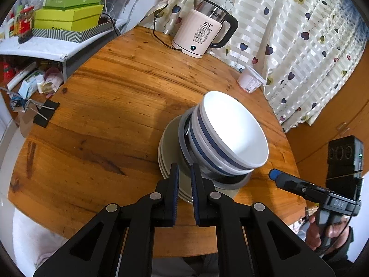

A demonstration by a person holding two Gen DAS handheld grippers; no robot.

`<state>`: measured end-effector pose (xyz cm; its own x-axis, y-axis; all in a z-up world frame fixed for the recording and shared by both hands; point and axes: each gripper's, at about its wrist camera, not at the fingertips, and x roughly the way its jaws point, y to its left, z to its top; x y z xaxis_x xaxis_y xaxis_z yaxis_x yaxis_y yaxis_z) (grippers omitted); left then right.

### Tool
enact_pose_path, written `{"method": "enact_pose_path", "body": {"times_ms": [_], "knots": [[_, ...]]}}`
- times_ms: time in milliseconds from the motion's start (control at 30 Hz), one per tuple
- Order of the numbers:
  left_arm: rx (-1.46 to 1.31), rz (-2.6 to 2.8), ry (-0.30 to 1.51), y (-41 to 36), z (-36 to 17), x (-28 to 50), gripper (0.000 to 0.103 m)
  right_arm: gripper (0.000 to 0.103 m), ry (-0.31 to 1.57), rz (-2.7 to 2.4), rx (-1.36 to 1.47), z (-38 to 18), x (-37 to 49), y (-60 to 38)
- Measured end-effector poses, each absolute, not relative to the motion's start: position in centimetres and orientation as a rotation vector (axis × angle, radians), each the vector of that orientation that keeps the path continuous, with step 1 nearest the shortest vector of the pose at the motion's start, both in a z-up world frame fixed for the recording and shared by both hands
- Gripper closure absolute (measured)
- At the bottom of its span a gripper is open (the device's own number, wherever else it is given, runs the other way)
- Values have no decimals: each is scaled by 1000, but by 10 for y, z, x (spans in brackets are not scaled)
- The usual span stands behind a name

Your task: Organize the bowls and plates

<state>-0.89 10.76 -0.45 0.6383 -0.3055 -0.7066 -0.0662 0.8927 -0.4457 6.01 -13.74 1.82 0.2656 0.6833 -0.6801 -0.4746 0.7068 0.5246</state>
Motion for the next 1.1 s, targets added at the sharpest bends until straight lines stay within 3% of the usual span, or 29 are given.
{"method": "enact_pose_path", "body": {"times_ms": [100, 467, 1100], "knots": [[-448, -132, 876, 102, -4, -11, 92, 40, 1021, 779, 205, 21, 56, -135], [-404, -114, 874, 89, -3, -14, 80, 37, 980, 747, 139, 25, 43, -135], [-310, -101, 876, 71, -5, -13, 79, 36, 954, 719, -14, 23, 34, -110]]}}
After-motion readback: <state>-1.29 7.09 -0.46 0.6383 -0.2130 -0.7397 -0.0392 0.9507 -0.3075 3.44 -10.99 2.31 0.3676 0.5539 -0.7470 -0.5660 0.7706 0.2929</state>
